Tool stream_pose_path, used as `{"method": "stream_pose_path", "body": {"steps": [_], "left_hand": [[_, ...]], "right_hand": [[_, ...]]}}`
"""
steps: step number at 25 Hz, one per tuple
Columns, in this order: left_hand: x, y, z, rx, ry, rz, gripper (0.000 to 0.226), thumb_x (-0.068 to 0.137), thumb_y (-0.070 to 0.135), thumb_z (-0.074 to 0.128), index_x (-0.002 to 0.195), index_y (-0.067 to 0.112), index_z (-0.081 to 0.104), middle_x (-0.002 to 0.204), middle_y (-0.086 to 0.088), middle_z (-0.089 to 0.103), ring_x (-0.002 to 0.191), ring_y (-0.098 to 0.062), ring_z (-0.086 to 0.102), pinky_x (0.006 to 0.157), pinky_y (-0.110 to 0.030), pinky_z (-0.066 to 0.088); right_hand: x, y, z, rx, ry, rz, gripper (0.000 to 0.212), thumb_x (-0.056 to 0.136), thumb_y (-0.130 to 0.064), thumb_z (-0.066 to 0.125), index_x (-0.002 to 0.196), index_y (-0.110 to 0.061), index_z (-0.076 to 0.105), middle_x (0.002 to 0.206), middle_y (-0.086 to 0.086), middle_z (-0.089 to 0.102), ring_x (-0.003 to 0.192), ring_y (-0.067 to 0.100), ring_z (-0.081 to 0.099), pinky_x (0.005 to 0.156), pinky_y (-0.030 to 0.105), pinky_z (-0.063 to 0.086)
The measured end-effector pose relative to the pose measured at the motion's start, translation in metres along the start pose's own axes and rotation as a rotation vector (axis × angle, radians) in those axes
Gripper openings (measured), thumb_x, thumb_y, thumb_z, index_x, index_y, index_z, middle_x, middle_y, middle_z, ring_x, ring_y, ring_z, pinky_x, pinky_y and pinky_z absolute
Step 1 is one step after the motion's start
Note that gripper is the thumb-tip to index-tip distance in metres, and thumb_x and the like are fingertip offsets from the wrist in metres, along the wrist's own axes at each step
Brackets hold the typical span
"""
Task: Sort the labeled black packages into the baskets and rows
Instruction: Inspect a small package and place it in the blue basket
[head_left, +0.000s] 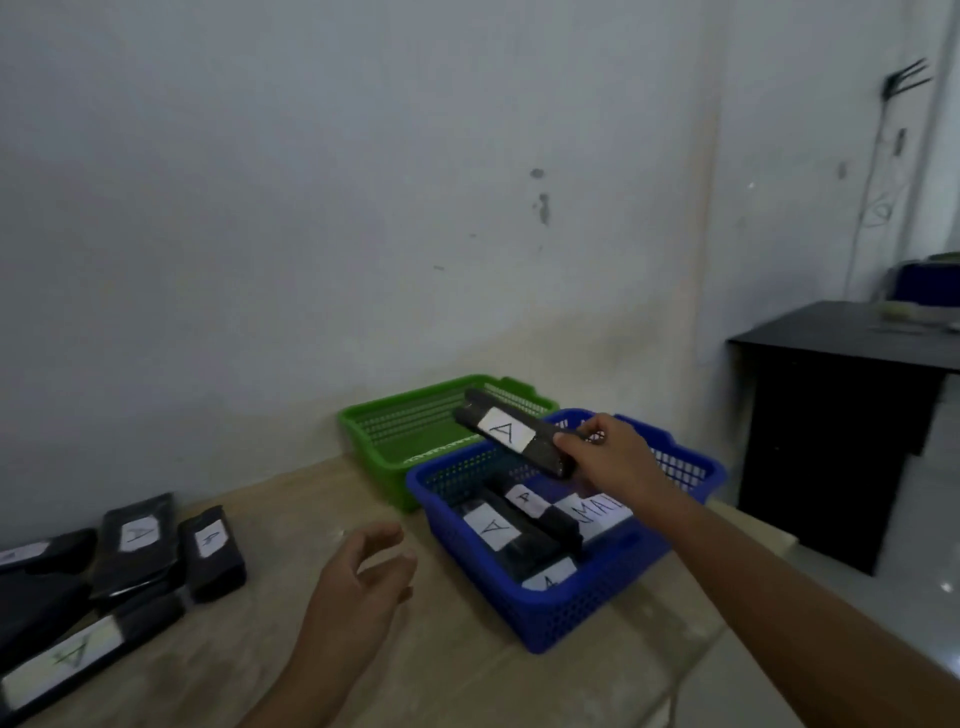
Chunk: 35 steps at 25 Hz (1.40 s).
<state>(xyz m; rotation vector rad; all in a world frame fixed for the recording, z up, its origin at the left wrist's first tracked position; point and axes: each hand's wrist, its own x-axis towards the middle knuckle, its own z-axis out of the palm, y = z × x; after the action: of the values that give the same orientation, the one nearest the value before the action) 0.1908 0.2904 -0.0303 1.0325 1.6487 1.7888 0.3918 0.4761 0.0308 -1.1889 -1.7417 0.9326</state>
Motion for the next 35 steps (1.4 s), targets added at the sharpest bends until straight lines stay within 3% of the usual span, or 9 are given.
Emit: {"method": "stream_pose_path", "body": {"steps": [4, 7, 10, 13, 19, 24, 27, 31, 35], "left_hand": [[0.004, -0.007, 0.026, 0.043, 0.003, -0.024, 0.02, 0.086, 0.007, 0.068, 0.092, 0.024, 0.059, 0.11, 0.004, 0.062, 0.083, -0.016, 0.064, 0.075, -0.04, 0.056], [0.007, -0.007, 0.035, 0.133, -0.027, -0.027, 0.025, 0.084, 0.018, 0.07, 0.101, 0.029, 0.054, 0.108, 0.015, 0.057, 0.088, -0.015, 0.067, 0.082, -0.041, 0.056], [0.01, -0.008, 0.041, 0.111, -0.052, -0.054, 0.032, 0.085, 0.011, 0.069, 0.101, 0.032, 0.052, 0.108, 0.01, 0.058, 0.089, -0.016, 0.066, 0.084, -0.043, 0.055], [0.01, -0.011, 0.046, 0.015, -0.077, -0.149, 0.022, 0.091, 0.014, 0.061, 0.102, 0.031, 0.055, 0.112, 0.004, 0.063, 0.09, -0.021, 0.068, 0.073, -0.042, 0.056], [0.007, -0.016, 0.044, 0.129, -0.162, -0.085, 0.036, 0.087, 0.023, 0.066, 0.119, 0.031, 0.052, 0.126, 0.009, 0.058, 0.089, -0.008, 0.069, 0.072, -0.038, 0.06], [0.007, -0.013, 0.042, 0.147, -0.175, -0.07, 0.035, 0.086, 0.02, 0.068, 0.117, 0.029, 0.052, 0.123, 0.011, 0.058, 0.091, -0.007, 0.067, 0.077, -0.037, 0.058], [0.005, -0.008, 0.031, 0.139, -0.154, -0.038, 0.029, 0.086, 0.015, 0.069, 0.104, 0.032, 0.054, 0.119, 0.013, 0.058, 0.083, -0.009, 0.069, 0.075, -0.035, 0.058], [-0.001, 0.003, -0.006, 0.233, -0.076, -0.018, 0.03, 0.086, 0.015, 0.068, 0.107, 0.028, 0.052, 0.119, 0.009, 0.058, 0.085, -0.01, 0.067, 0.08, -0.035, 0.054], [-0.02, 0.019, -0.072, 0.413, 0.003, 0.01, 0.033, 0.089, 0.027, 0.065, 0.118, 0.022, 0.051, 0.121, 0.01, 0.054, 0.092, -0.002, 0.062, 0.071, -0.013, 0.049]], "right_hand": [[0.02, 0.031, -0.023, -0.336, 0.041, -0.023, 0.025, 0.092, -0.03, 0.063, 0.079, -0.009, 0.063, 0.071, 0.003, 0.067, 0.065, 0.015, 0.063, 0.061, 0.027, 0.052], [0.027, 0.042, -0.026, -0.509, -0.01, -0.044, 0.018, 0.091, -0.027, 0.063, 0.09, -0.01, 0.056, 0.082, 0.005, 0.065, 0.075, 0.019, 0.063, 0.061, 0.026, 0.052], [0.038, 0.049, -0.019, -0.684, -0.124, -0.087, 0.023, 0.09, -0.028, 0.061, 0.097, -0.006, 0.058, 0.087, 0.009, 0.066, 0.078, 0.022, 0.065, 0.066, 0.032, 0.056], [0.05, 0.052, -0.008, -0.819, -0.275, -0.102, 0.022, 0.093, -0.031, 0.058, 0.086, -0.011, 0.056, 0.076, 0.005, 0.061, 0.068, 0.016, 0.059, 0.062, 0.028, 0.051], [0.064, 0.052, -0.006, -0.751, -0.445, 0.077, 0.021, 0.097, -0.028, 0.057, 0.093, -0.008, 0.062, 0.074, 0.004, 0.069, 0.056, 0.01, 0.064, 0.058, 0.022, 0.054], [0.063, 0.05, -0.006, -0.789, -0.419, 0.082, 0.036, 0.098, -0.042, 0.05, 0.106, -0.009, 0.062, 0.095, 0.007, 0.069, 0.077, 0.016, 0.069, 0.066, 0.026, 0.057], [0.056, 0.03, -0.004, -0.91, -0.327, -0.061, 0.037, 0.099, -0.037, 0.051, 0.116, -0.006, 0.059, 0.106, 0.01, 0.068, 0.092, 0.02, 0.065, 0.084, 0.032, 0.055], [0.032, -0.029, 0.017, -0.784, -0.278, -0.269, 0.026, 0.094, -0.038, 0.056, 0.103, -0.014, 0.055, 0.1, 0.008, 0.064, 0.085, 0.021, 0.059, 0.072, 0.031, 0.047], [-0.01, -0.09, 0.076, -0.695, -0.345, -0.459, 0.032, 0.089, -0.045, 0.062, 0.106, -0.018, 0.061, 0.093, 0.003, 0.066, 0.084, 0.02, 0.061, 0.071, 0.027, 0.042]]}}
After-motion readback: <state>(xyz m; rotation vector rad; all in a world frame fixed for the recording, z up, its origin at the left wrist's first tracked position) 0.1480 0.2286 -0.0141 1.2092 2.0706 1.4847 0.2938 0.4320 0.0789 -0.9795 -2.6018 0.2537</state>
